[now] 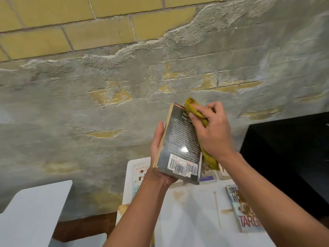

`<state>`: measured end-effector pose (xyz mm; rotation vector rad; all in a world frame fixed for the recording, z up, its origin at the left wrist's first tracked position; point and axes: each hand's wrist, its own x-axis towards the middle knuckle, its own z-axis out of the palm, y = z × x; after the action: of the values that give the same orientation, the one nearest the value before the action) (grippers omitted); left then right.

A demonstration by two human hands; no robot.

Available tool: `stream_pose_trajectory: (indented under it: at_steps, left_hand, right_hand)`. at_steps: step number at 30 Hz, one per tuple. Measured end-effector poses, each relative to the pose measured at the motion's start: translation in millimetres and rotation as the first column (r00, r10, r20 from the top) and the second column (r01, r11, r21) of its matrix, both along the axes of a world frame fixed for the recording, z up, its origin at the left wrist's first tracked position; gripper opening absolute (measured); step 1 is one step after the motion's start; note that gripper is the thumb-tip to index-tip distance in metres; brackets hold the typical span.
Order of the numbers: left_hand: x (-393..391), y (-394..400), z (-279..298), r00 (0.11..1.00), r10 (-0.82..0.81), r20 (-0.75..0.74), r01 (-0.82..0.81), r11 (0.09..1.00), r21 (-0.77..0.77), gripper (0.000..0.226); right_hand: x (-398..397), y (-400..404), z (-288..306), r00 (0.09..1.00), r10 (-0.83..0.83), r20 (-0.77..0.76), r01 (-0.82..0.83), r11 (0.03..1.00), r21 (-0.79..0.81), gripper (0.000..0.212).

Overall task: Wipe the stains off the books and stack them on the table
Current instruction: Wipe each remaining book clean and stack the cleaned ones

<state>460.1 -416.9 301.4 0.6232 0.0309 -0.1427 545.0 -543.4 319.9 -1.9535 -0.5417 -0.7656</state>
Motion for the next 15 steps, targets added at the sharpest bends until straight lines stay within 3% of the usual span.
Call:
stream_pose_trajectory:
  at_steps: [4, 7, 10, 13, 15]
  left_hand:
    - [15.7, -2.9, 0.6, 1.000, -0.002, -0.006, 0.001, 0.998, -0.063, 0.070]
    - [26.3, -1.9, -2.1, 0.995, -0.095, -0.032, 0.093, 0.995, -0.039, 0.100]
    - [31.0, -0.2, -11.1, 0.978, -0.193, -0.082, 0.194, 0.981, 0.007, 0.114]
    - [26.0, -1.5, -11.4, 0.978, -0.191, -0.090, 0.191, 0.981, 0.001, 0.114]
    - [25.1, -5.3, -8.9, 0.990, -0.103, -0.099, 0.109, 0.992, 0.058, 0.099]
  right_hand:
    - [-22.1, 12.7, -11.5, 0.990, 0.136, -0.023, -0.137, 0.990, -0.038, 0.031]
    - [-53.3, 20.0, -22.6, 0.969, 0.249, -0.009, -0.249, 0.968, -0.019, 0.032]
    - [-74.6, 18.9, -32.6, 0.934, 0.355, 0.039, -0.354, 0.935, -0.012, 0.035]
    - [-65.7, 12.2, -36.5, 0.949, 0.313, 0.044, -0.312, 0.950, -0.031, 0.034]
    - [-46.5, 5.6, -32.4, 0.978, 0.209, 0.016, -0.209, 0.978, -0.025, 0.033]
